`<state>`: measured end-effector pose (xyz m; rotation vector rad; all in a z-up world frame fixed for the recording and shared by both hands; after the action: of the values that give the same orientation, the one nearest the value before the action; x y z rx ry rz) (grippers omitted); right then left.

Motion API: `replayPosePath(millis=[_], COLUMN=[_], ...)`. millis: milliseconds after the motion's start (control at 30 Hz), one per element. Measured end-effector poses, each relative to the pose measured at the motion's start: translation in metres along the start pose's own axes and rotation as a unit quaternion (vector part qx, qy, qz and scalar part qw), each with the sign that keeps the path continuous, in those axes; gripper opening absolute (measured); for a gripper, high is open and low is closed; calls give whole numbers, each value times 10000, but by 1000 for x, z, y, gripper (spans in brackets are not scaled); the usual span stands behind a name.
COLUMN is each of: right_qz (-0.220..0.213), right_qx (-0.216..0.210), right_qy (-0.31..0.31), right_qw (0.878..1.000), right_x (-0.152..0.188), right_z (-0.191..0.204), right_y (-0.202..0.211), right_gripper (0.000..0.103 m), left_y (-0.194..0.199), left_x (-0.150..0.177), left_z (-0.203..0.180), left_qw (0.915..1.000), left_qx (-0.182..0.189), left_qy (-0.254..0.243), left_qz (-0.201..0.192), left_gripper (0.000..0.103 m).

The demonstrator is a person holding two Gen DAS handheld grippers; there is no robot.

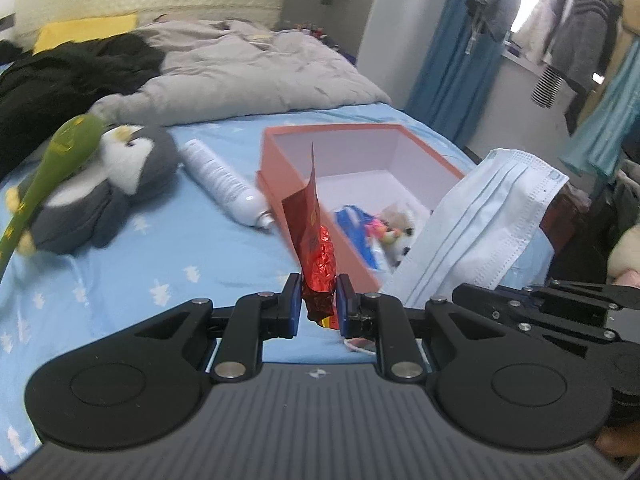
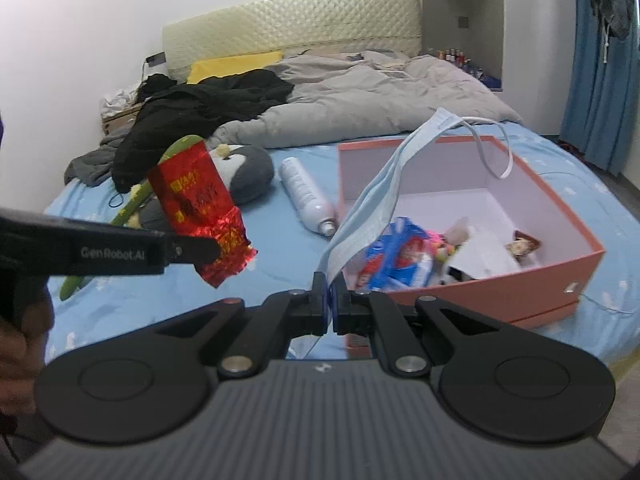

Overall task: Organize soft objects
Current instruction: 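Lift the candy packet and face mask and carry both over the pink box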

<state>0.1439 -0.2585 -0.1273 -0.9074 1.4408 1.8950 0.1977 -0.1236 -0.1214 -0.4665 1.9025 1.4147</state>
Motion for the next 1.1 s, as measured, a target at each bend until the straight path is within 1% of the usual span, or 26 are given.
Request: replayPosePath(millis=[133,300,433,500,567,667,733,800,933,1000,1100], right_qz=[-60,-242,-411,-421,-378,-271,-143,-35,235,366,587], right_qx=[129,287,485,537,615,719,708,777,856,907,962], right_qy=[-35,-113,-106,-109,-117,-134,-206,-292,-418,-484,-654], right_qw=[9999,9992,9979,9976,9973,9970,9972,9965,9952,9940,9915], right_x=[-1,-16,-35,-44,-52,-61,-64,-66,-68,-67,-61], right_z=[-13,-33,-53,-65,-74,-86,-95,-108,-131,-142,-159], right_y=[16,28,27,21,13,-5,-19,-30,-54,-64,-79], right_gripper=[6,6,6,6,6,6,6,6,6,6,6], left_y=[-2,-12,-27,-38,-49,-71,-87,-104,-140,-160,-185], left_x=[-10,-33,-57,-69,-77,-87,-94,-100,-110,-111,-109], left_z=[-22,-48,-66,-74,-80,-83,-85,-85,-93,-96,-99], left_qw=[9997,9987,9972,9966,9958,9952,9949,9947,9930,9922,9907], left_qx=[189,339,488,559,616,652,684,698,674,629,672], left_qy=[-124,-375,-544,-585,-666,-732,-726,-708,-854,-893,-854], left_qz=[-11,-81,-154,-153,-121,37,152,265,454,600,822], left_gripper=[21,21,21,21,21,21,21,21,21,21,21])
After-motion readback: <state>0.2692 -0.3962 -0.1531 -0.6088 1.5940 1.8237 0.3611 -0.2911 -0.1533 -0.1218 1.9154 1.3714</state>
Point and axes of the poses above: each gripper's, at about its wrist camera, not at the fingertips, and y roughly against the way its jaws point, z to its left, x to its underside, the point moved 6 cm from there along -y, roughly the way its jaws point, and after that the axes turned 4 degrees about -x, right-handed, at the moved point
